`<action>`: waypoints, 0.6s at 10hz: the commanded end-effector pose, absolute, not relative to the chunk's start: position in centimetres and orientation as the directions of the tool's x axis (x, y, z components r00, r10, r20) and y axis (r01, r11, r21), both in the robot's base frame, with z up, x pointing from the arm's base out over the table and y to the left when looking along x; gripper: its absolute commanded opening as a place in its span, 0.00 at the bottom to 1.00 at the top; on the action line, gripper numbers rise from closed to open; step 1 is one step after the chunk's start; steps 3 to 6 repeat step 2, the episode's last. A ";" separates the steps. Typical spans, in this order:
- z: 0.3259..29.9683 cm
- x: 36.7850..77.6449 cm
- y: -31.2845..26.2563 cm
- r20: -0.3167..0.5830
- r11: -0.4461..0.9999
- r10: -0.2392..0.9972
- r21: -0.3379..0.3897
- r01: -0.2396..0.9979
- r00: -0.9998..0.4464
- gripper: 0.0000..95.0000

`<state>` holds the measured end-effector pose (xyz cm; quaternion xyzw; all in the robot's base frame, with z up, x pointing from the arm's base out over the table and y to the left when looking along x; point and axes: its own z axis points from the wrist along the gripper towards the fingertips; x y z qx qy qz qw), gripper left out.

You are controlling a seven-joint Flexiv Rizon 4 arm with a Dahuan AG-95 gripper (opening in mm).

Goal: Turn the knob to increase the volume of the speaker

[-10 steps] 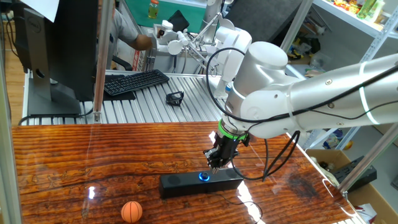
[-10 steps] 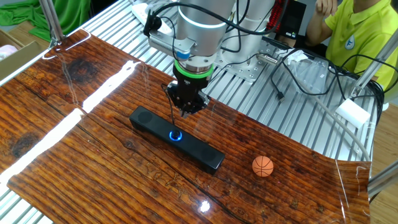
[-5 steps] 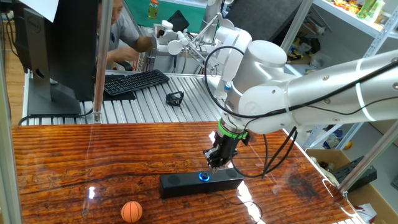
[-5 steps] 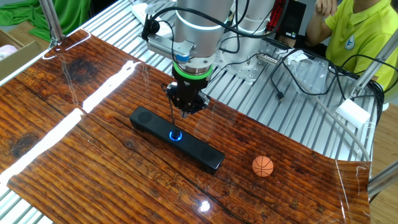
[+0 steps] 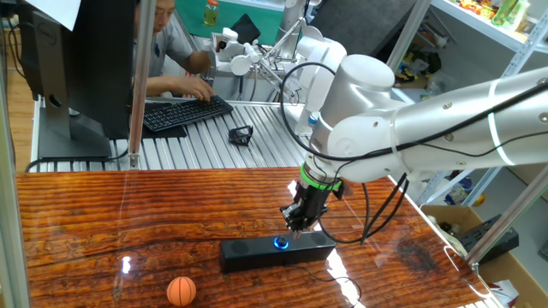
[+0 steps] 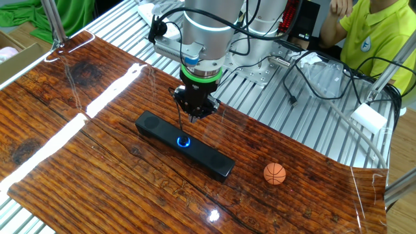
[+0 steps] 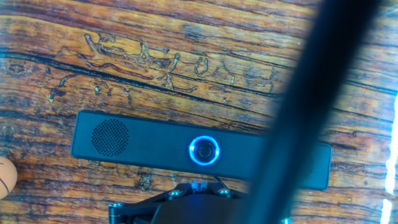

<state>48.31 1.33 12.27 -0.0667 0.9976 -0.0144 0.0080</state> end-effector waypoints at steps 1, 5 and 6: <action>12.3 48.3 1.3 -0.010 0.991 -0.131 -0.030 -0.131 -0.991 0.00; 12.3 48.3 1.3 -0.010 0.991 -0.130 -0.032 -0.130 -0.991 0.00; 12.3 48.3 1.3 -0.010 0.991 -0.130 -0.032 -0.130 -0.991 0.00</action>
